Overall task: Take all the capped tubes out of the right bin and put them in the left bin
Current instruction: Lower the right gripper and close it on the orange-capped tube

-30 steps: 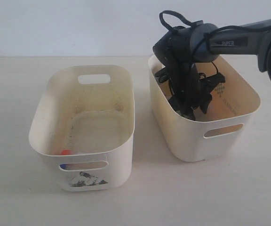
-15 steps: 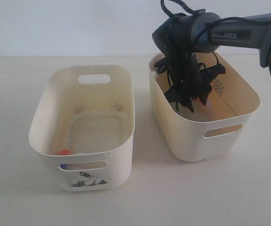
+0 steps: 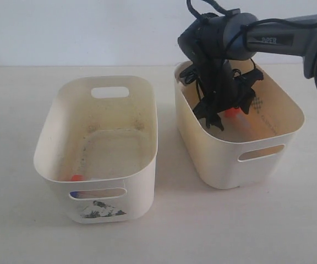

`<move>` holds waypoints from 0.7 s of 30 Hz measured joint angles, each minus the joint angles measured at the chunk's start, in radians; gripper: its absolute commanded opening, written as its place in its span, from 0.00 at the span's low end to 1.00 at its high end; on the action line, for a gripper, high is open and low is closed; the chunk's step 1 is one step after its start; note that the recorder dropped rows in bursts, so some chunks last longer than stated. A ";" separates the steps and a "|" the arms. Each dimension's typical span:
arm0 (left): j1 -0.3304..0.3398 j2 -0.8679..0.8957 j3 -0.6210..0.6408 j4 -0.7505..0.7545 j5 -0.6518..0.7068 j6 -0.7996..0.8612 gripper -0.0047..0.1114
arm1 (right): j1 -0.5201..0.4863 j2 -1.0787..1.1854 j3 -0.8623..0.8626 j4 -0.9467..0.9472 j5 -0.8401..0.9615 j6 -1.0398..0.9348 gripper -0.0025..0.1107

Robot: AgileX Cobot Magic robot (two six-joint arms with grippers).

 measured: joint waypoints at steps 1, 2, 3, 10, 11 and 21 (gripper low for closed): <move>0.000 0.000 0.000 0.000 0.000 0.000 0.08 | -0.005 0.000 0.000 -0.006 0.000 0.008 0.57; 0.000 0.000 0.000 0.000 0.000 0.000 0.08 | -0.009 0.002 0.000 -0.008 0.000 0.013 0.58; 0.000 0.000 0.000 0.000 0.000 0.000 0.08 | -0.016 0.004 0.000 -0.010 0.000 0.015 0.58; 0.000 0.000 0.000 0.000 0.000 0.000 0.08 | -0.080 0.047 -0.009 0.021 0.010 0.029 0.58; 0.000 0.000 0.000 0.000 0.000 0.000 0.08 | -0.082 0.050 -0.011 0.028 0.011 0.029 0.57; 0.000 0.000 0.000 0.000 0.000 0.000 0.08 | -0.093 0.081 -0.032 0.154 0.025 -0.037 0.12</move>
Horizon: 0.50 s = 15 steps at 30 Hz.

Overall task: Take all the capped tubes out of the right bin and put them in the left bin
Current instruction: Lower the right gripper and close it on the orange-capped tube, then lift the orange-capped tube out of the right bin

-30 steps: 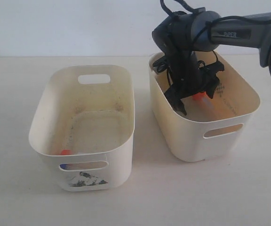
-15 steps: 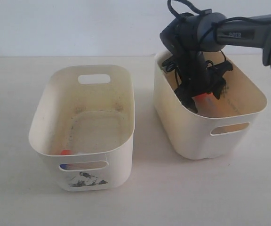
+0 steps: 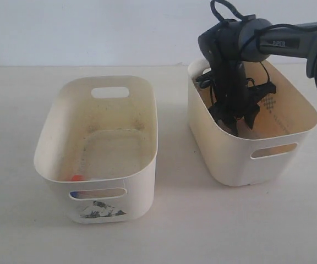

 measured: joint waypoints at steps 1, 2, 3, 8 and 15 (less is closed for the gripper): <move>0.000 0.000 0.000 0.000 0.000 0.000 0.08 | 0.000 0.000 0.000 0.005 0.000 -0.001 0.12; 0.000 0.000 0.000 0.000 0.000 0.000 0.08 | -0.001 0.000 0.000 0.007 0.000 -0.001 0.12; 0.000 0.000 0.000 0.000 0.000 0.000 0.08 | -0.001 0.000 0.000 0.009 0.000 -0.001 0.12; 0.000 0.000 0.000 0.000 0.000 0.000 0.08 | -0.001 0.000 0.000 0.011 0.000 -0.017 0.12; 0.000 0.000 0.000 0.000 0.000 0.000 0.08 | -0.008 -0.033 0.002 0.091 0.001 -0.038 0.02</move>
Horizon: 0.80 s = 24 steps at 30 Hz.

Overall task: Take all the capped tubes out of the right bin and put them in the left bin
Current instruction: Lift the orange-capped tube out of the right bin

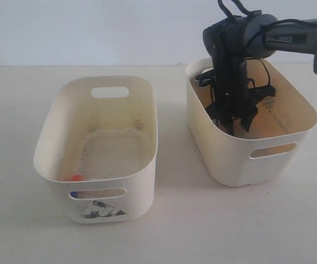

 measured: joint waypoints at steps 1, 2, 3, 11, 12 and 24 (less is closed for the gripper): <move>0.000 0.000 0.000 0.000 0.000 0.000 0.08 | -0.002 -0.009 0.004 0.023 -0.002 -0.007 0.02; 0.000 0.000 0.000 0.000 0.000 0.000 0.08 | -0.002 -0.020 0.009 0.046 -0.004 -0.010 0.02; 0.000 0.000 0.000 0.000 0.000 0.000 0.08 | -0.004 -0.028 0.015 0.072 -0.009 -0.014 0.02; 0.000 0.000 0.000 0.000 0.000 0.000 0.08 | 0.009 -0.236 0.025 0.152 -0.024 -0.020 0.02; 0.000 0.000 0.000 0.000 0.000 0.000 0.08 | 0.009 -0.263 0.025 0.152 -0.026 -0.020 0.02; 0.000 0.000 0.000 0.000 0.000 0.000 0.08 | 0.009 -0.592 0.025 0.152 -0.022 -0.013 0.02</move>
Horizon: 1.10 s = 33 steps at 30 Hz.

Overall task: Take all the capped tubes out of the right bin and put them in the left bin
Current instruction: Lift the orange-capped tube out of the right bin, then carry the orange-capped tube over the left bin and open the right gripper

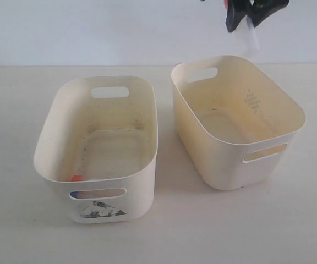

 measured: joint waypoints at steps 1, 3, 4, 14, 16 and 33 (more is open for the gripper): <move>0.000 0.000 0.000 0.000 0.000 0.000 0.08 | 0.000 -0.021 0.000 0.000 0.000 0.000 0.02; 0.000 0.000 0.000 0.000 0.000 0.000 0.08 | 0.000 -0.069 0.000 0.002 0.001 -0.010 0.02; 0.000 0.000 0.000 0.000 0.000 0.000 0.08 | 0.000 -0.086 0.000 0.006 0.001 -0.015 0.02; 0.000 0.000 0.000 0.000 0.000 0.000 0.08 | 0.000 -0.153 0.000 0.366 0.004 -0.198 0.02; 0.000 0.000 0.000 0.000 0.000 0.000 0.08 | 0.000 -0.145 0.000 0.457 0.004 -0.240 0.02; 0.000 0.000 0.000 0.000 0.000 0.000 0.08 | 0.222 0.141 0.000 0.518 0.002 -0.408 0.15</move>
